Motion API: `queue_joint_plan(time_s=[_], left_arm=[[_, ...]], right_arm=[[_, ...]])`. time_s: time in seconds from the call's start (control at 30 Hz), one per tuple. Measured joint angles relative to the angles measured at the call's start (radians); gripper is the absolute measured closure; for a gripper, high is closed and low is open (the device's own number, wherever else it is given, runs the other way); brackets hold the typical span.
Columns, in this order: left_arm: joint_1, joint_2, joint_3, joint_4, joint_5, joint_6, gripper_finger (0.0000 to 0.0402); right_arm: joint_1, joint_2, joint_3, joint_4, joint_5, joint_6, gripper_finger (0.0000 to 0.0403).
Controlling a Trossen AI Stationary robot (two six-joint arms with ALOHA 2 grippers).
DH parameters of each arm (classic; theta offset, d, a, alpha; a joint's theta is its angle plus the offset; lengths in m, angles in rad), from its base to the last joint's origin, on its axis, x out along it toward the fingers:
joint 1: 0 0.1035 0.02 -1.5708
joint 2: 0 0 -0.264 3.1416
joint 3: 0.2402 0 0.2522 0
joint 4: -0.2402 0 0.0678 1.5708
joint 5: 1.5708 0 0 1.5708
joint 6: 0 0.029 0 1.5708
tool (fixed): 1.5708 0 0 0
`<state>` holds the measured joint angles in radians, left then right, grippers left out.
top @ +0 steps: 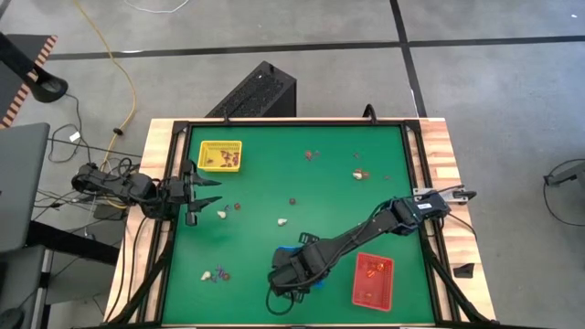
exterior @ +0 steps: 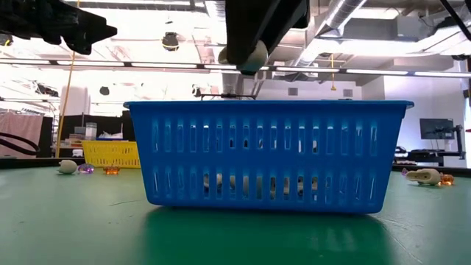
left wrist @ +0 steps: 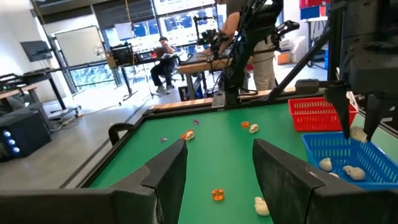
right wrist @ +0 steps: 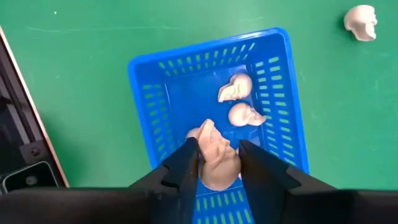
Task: Sort Halloween decoration
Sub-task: Put the white skull toy into the blue basket, then put the orange pumpkin toy into the orange basket
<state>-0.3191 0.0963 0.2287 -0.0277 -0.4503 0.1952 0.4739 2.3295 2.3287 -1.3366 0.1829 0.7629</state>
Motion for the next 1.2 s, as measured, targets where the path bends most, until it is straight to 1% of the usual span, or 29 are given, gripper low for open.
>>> queue_joint_plan(time_s=[0.23,0.37,0.53,0.67,0.73,0.8,0.97,1.1,1.2], left_arm=[[0.0,0.0,0.0,-0.003,0.0,-0.004,0.0228],[0.0,0.0,0.0,-0.009,0.0,0.001,0.0228],[0.0,0.0,0.0,-0.01,0.0,0.0,0.0228],[0.0,0.0,0.0,-0.01,0.0,-0.007,0.0228],[0.0,0.0,0.0,-0.012,-0.001,-0.007,0.0228],[0.0,0.0,0.0,-0.013,0.0,-0.006,0.0228],[0.0,0.0,0.0,-0.014,-0.001,0.002,0.0228],[0.0,0.0,0.0,-0.014,-0.001,0.002,0.0228],[0.0,0.0,0.0,-0.014,-0.001,0.006,0.0228]], right_arm=[[-0.013,0.0,0.0,-0.054,-0.003,-0.009,0.0189],[-0.029,0.0,0.0,-0.09,0.003,-0.059,0.0164],[-0.106,-0.001,0.0,-0.074,0.011,-0.209,0.0159],[-0.213,-0.001,0.0,-0.045,0.065,-0.279,0.0159],[-0.268,-0.001,0.001,-0.036,0.09,-0.28,0.0159],[-0.32,-0.001,-0.002,-0.037,0.09,-0.257,0.0159],[-0.436,0.0,-0.111,-0.002,0.08,-0.23,0.0159],[-0.503,-0.003,-0.219,0.087,0.004,-0.221,0.0159],[-0.529,0.002,-0.263,0.124,-0.023,-0.221,0.0159]])
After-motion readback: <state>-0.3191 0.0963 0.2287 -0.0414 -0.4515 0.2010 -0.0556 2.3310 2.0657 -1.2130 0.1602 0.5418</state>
